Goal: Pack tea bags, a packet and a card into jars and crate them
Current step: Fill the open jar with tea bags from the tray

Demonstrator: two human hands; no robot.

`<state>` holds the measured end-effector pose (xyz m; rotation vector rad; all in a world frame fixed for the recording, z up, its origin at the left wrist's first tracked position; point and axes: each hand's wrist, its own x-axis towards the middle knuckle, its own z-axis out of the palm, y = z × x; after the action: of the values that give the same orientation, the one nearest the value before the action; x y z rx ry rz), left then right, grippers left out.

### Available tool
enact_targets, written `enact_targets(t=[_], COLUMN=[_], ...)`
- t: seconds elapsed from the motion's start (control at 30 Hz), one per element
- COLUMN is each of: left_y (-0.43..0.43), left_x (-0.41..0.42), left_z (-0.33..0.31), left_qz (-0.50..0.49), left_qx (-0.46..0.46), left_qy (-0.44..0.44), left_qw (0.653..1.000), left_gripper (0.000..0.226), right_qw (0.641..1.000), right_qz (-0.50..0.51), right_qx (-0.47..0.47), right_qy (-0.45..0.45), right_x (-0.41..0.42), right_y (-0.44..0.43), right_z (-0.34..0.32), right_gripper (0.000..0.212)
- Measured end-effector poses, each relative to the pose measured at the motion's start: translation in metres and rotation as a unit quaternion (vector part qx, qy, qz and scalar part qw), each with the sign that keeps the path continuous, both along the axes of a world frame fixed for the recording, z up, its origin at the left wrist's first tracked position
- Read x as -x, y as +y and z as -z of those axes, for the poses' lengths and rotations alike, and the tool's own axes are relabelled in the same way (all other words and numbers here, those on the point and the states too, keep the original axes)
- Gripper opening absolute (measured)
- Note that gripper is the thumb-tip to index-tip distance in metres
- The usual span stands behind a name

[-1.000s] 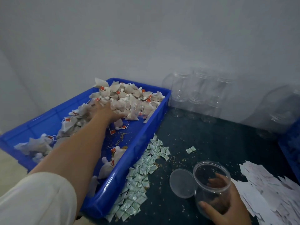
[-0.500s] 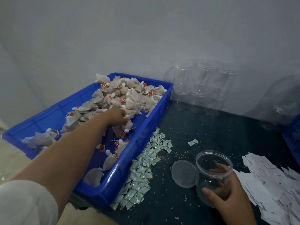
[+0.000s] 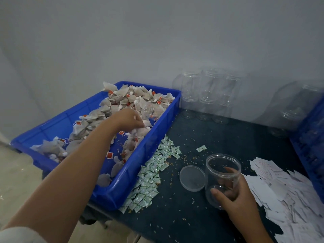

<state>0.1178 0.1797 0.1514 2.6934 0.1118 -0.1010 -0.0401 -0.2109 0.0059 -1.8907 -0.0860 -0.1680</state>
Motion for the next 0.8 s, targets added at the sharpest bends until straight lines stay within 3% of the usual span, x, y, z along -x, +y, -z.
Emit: enact_targets(t=[0.13, 0.23, 0.37, 0.47, 0.53, 0.67, 0.73, 0.8], left_y=[-0.035, -0.093, -0.179, -0.223, -0.232, -0.215, -0.19, -0.153], left_x=[0.022, 0.048, 0.081, 0.098, 0.103, 0.101, 0.088, 0.066], left_z=[-0.028, -0.036, -0.023, -0.003, 0.001, -0.015, -0.024, -0.029], left_qz=[-0.056, -0.017, 0.088, 0.16, 0.214, 0.277, 0.265, 0.196], left_qx=[0.091, 0.159, 0.238, 0.183, 0.188, 0.283, 0.253, 0.164], left_qy=[-0.166, -0.238, -0.204, -0.174, -0.15, -0.025, -0.07, -0.158], left_qw=[0.98, 0.958, 0.945, 0.954, 0.947, 0.918, 0.928, 0.954], left_gripper=[0.043, 0.06, 0.054, 0.046, 0.038, 0.029, 0.022, 0.02], right_qw=[1.0, 0.999, 0.997, 0.998, 0.999, 0.999, 0.999, 0.999], right_qz=[-0.01, -0.029, -0.047, -0.033, -0.023, -0.017, -0.017, -0.019], right_qx=[0.013, 0.031, 0.046, 0.03, 0.007, -0.009, -0.005, -0.009], right_qy=[-0.014, -0.02, -0.038, -0.043, -0.035, -0.037, -0.037, -0.04], right_x=[0.003, 0.005, 0.008, 0.008, 0.007, 0.003, 0.003, 0.003], right_y=[0.002, 0.005, 0.006, 0.003, 0.0, -0.003, -0.003, -0.004], right_z=[-0.004, -0.008, -0.008, -0.006, -0.003, 0.001, 0.002, 0.004], right_gripper=[0.082, 0.083, 0.088, 0.084, 0.083, 0.078, 0.077, 0.078])
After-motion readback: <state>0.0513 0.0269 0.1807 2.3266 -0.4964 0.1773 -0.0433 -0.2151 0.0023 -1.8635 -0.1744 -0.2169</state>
